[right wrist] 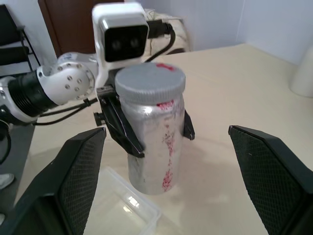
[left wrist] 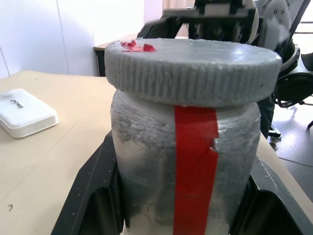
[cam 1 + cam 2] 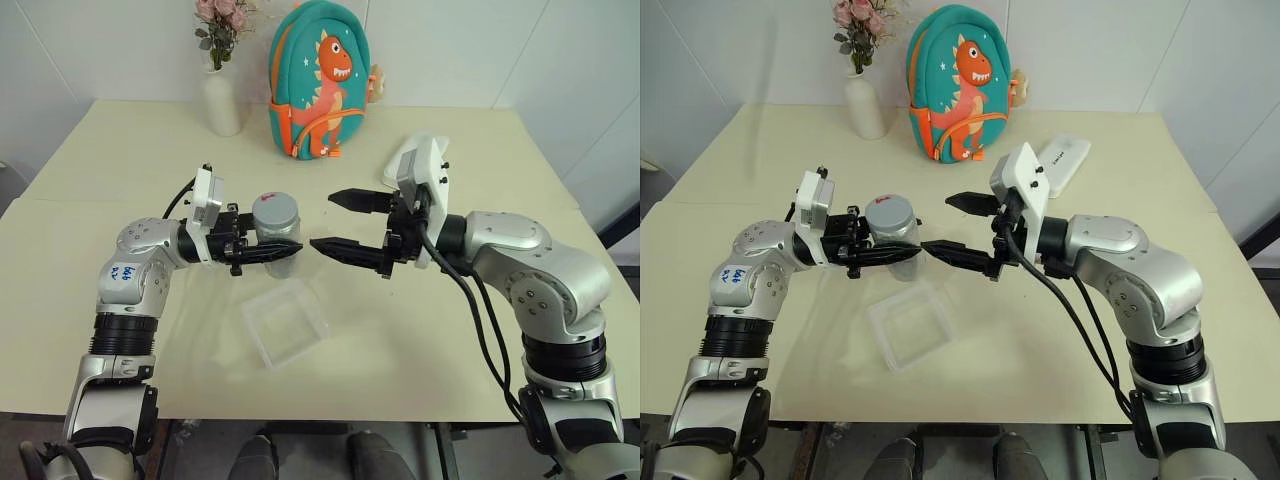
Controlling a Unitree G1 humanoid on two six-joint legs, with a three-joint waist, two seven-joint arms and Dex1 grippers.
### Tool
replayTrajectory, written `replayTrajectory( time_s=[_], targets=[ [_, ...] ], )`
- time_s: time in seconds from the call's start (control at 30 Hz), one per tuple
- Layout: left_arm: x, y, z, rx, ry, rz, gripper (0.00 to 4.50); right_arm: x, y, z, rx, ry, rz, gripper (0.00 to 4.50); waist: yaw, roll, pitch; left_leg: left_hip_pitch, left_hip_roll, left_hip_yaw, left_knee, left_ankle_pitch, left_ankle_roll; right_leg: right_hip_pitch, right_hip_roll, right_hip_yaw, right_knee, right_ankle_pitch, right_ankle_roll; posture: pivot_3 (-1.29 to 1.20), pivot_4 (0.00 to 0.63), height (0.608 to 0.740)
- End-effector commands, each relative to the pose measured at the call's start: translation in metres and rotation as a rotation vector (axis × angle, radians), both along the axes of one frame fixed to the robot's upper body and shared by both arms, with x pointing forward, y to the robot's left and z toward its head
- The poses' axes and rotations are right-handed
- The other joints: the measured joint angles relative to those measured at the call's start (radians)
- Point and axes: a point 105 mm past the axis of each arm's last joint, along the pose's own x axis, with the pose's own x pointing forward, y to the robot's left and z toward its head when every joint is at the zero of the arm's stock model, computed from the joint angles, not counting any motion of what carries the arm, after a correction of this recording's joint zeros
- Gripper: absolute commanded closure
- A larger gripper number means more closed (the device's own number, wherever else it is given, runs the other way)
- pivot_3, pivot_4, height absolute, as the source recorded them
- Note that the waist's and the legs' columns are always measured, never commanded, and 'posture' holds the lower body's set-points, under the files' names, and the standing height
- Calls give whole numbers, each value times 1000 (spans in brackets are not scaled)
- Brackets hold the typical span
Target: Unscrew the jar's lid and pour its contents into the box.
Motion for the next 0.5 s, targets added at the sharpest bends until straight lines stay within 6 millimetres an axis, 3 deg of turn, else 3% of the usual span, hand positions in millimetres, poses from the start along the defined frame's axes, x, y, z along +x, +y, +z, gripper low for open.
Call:
replayTrajectory(
  time_s=[0.03,0.23,0.5],
  targets=[
    [-1,0,15,-8,-63,-11,2443,-6,1,21,75,-68,0,285,1,0,0,0,0,0,0,0,0,0,0,0,0,0,0,0,150,740],
    [2,-7,16,-11,-63,-52,2443,8,20,29,150,-77,-41,285,-2,0,0,0,0,0,0,0,0,0,0,0,0,0,0,0,150,740],
    [2,-14,17,-5,-71,-93,2443,5,44,33,199,-63,39,285,0,0,0,0,0,0,-1,0,0,-1,0,0,0,0,0,0,150,740]
  ],
)
